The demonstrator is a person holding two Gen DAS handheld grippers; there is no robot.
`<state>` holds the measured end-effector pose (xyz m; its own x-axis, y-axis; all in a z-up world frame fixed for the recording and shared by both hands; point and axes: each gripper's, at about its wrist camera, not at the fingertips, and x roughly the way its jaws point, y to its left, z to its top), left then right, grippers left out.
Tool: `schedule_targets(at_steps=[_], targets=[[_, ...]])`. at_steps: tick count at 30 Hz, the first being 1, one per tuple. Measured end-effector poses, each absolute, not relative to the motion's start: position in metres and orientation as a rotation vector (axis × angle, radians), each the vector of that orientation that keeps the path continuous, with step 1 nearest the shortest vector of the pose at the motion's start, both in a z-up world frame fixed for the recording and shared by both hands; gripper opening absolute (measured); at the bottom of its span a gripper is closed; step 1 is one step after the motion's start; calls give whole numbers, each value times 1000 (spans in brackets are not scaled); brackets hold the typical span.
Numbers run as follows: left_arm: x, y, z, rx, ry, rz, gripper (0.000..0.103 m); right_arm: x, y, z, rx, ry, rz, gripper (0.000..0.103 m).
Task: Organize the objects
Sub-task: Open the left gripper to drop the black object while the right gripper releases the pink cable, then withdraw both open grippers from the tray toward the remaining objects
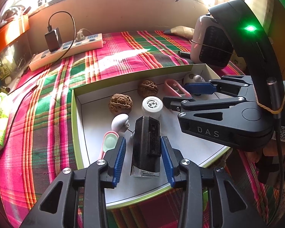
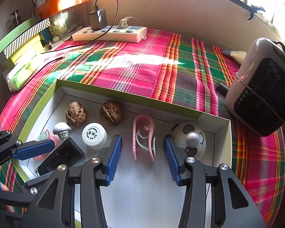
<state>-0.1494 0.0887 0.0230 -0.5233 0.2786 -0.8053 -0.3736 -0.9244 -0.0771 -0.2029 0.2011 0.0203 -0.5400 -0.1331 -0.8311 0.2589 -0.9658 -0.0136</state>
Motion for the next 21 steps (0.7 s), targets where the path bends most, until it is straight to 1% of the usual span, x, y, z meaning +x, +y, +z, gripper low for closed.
schedule_targets(at_steps=[8, 21], targets=[[-145, 88, 23, -1281, 155, 2458, 38, -198, 203, 27, 1346, 172, -2595, 50], [-127, 82, 32, -1257, 152, 2483, 39, -177, 203, 41, 1316, 162, -2628, 50]])
